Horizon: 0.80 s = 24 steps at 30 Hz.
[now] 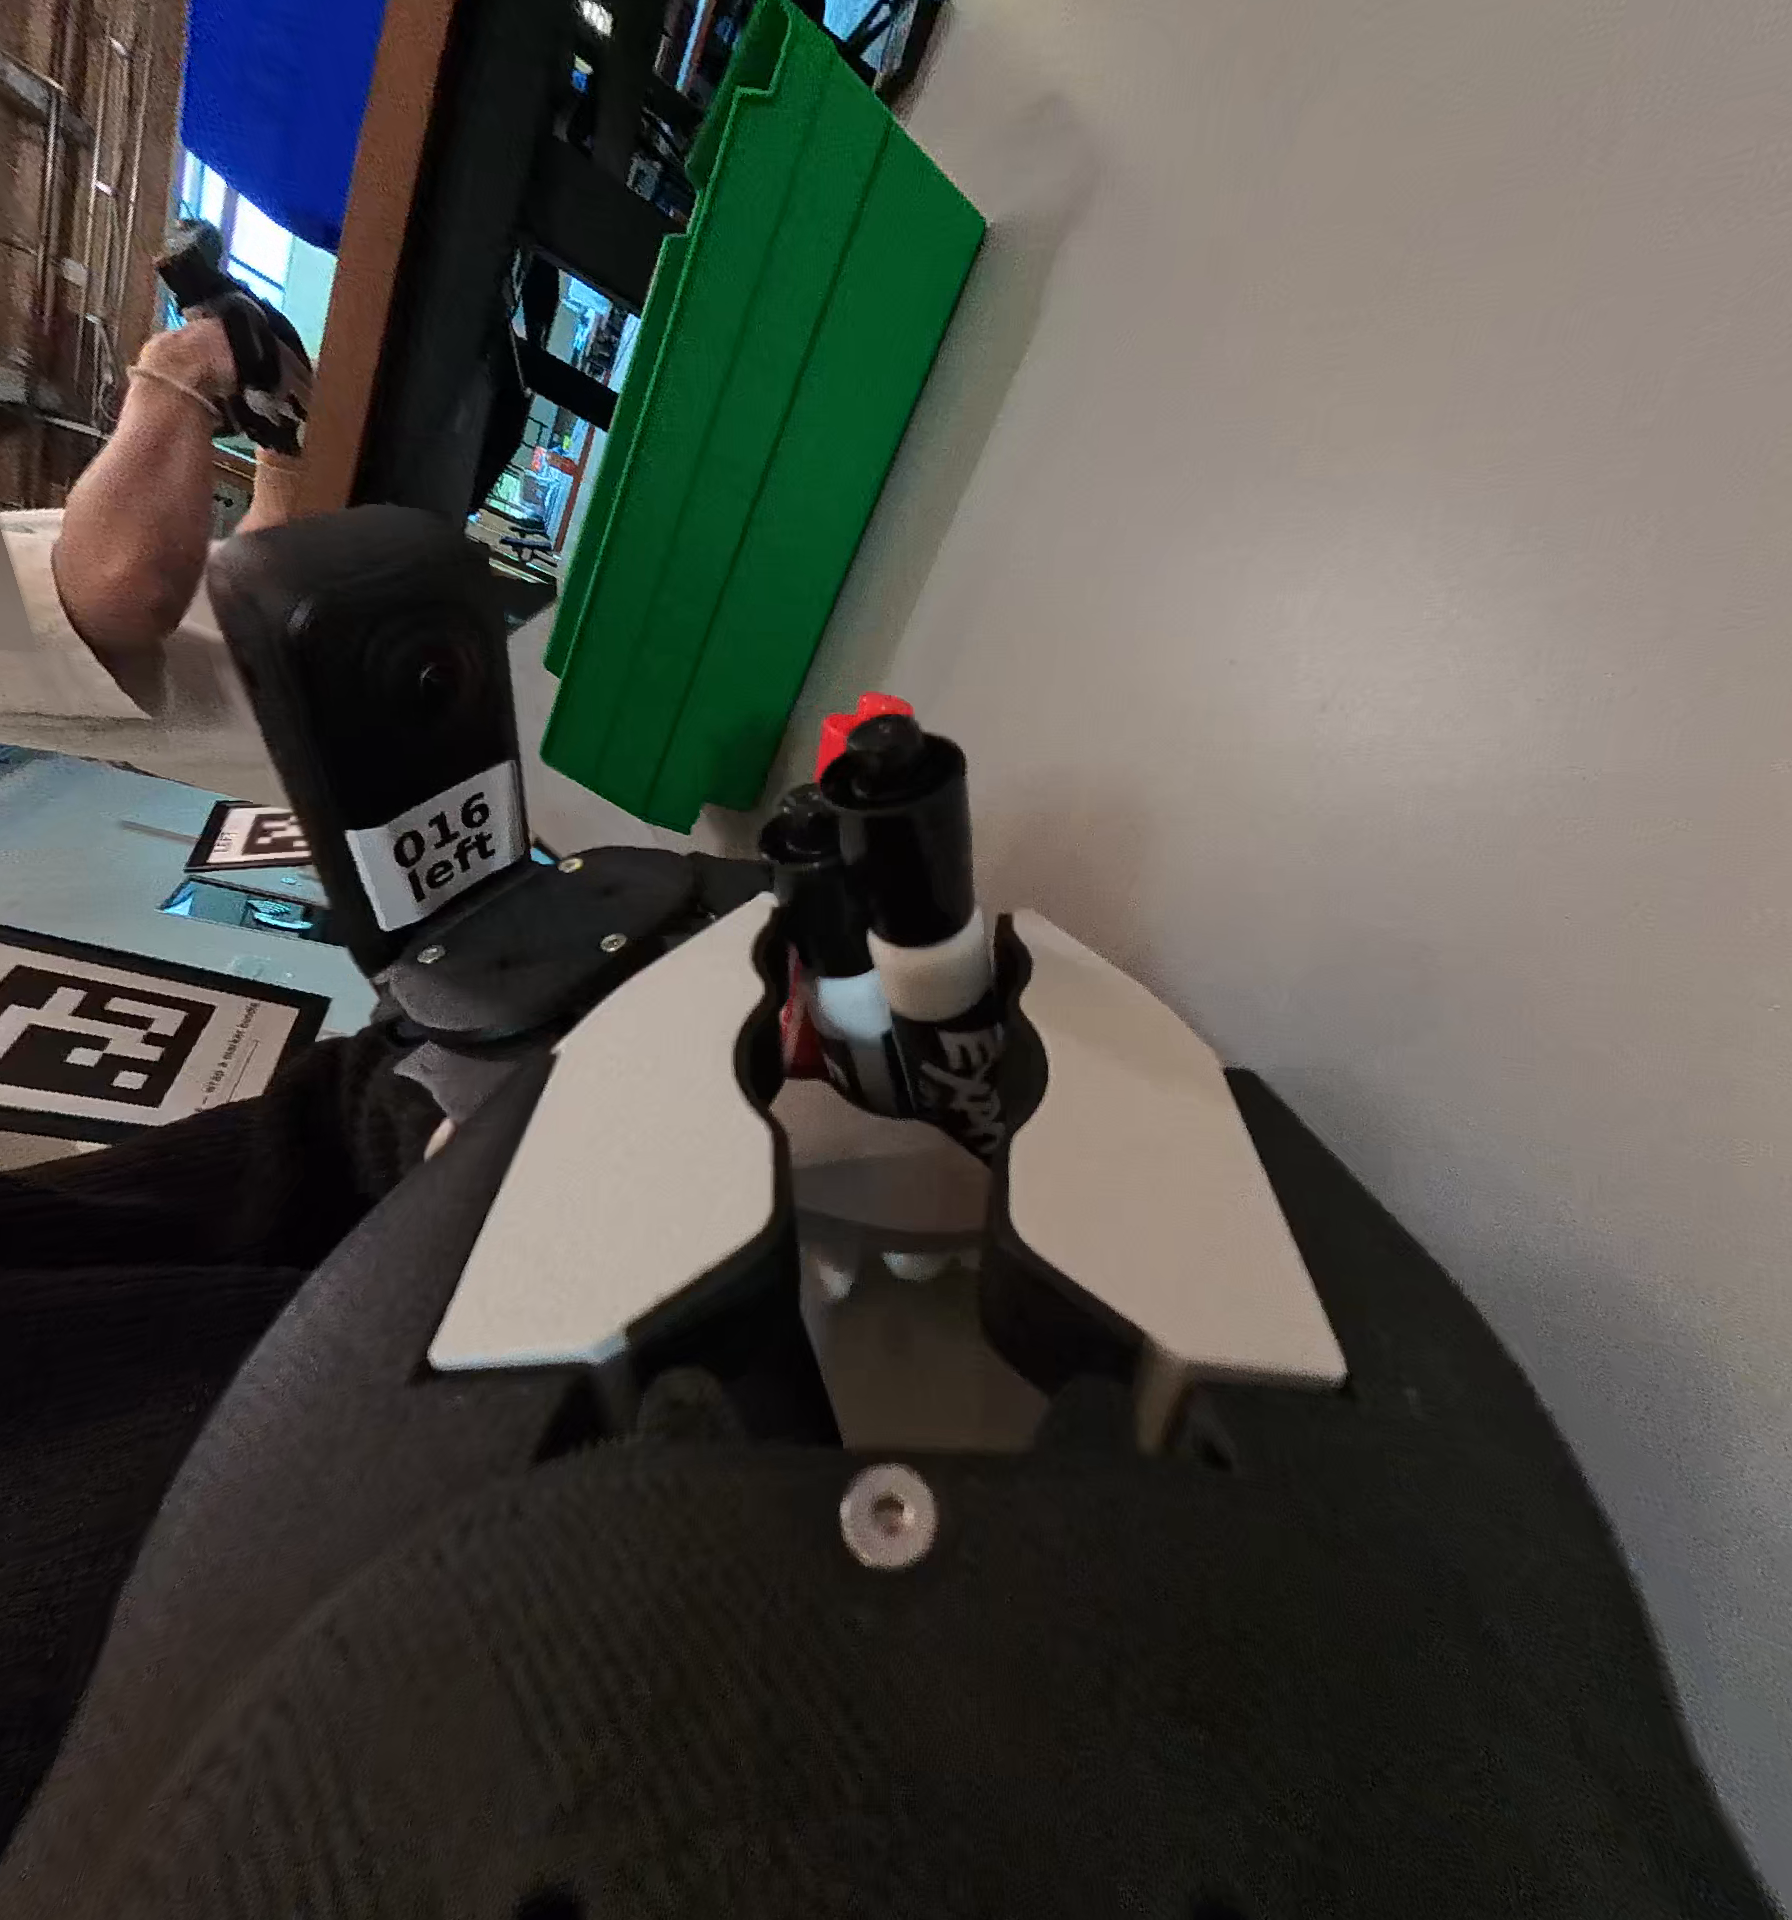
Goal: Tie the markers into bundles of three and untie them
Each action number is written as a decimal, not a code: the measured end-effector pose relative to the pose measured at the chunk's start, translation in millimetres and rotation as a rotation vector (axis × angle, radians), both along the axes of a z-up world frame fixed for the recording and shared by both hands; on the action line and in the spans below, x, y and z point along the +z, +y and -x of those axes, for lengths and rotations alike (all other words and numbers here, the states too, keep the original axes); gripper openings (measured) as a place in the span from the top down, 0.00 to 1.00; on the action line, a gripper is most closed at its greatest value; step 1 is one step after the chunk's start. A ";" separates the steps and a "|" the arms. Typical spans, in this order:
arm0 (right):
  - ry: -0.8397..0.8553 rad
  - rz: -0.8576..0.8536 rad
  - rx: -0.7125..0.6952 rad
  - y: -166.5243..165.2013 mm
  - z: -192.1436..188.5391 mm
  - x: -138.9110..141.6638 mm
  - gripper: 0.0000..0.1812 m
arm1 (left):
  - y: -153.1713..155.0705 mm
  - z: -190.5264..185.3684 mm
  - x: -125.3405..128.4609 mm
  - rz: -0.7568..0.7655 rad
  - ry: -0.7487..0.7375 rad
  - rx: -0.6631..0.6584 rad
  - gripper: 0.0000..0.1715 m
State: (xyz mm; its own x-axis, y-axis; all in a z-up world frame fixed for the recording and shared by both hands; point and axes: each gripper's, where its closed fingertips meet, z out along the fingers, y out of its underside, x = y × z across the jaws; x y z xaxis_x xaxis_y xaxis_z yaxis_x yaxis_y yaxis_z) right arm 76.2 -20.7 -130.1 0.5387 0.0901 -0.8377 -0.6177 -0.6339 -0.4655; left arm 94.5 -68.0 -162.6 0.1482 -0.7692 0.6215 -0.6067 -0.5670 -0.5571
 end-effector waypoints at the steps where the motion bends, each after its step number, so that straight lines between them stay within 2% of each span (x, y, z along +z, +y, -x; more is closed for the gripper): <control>1: -0.005 -0.002 0.006 0.3 -0.3 0.3 0.79 | 0.2 -0.5 0.0 0.002 -0.001 -0.005 0.87; 4: -0.014 -0.018 0.026 0.6 -1.6 2.9 0.83 | -2.3 -0.1 3.4 0.052 -0.027 -0.033 0.84; 5: -0.003 -0.028 0.026 0.6 -3.1 4.8 0.88 | -2.1 -0.2 5.2 0.068 -0.038 -0.037 0.84; 6: -0.003 -0.031 0.032 0.4 -4.2 4.0 0.90 | -1.9 0.2 3.6 0.064 -0.025 -0.043 0.84; 10: 0.052 -0.025 0.053 -1.0 -3.2 3.6 0.89 | -3.9 0.5 3.9 0.072 -0.034 -0.073 0.85; 14: 0.238 -0.030 0.084 -2.1 4.1 10.8 0.82 | -11.5 1.6 7.9 0.065 -0.060 -0.155 0.88; 16: 0.308 -0.048 0.102 -4.1 6.8 15.0 0.85 | -15.4 3.2 10.8 0.105 -0.063 -0.172 0.88; 24: 0.226 -0.161 0.202 -12.3 8.7 26.7 0.90 | -26.0 5.6 26.5 0.201 -0.161 -0.277 0.88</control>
State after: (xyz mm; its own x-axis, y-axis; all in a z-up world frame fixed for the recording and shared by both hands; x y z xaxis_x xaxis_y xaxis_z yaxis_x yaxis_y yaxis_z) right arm 67.5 -33.0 -103.5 0.2988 0.3170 -0.9001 -0.5858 -0.6837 -0.4353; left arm 88.9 -94.0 -136.1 -0.1602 -0.6267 0.7626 -0.6662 -0.5014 -0.5521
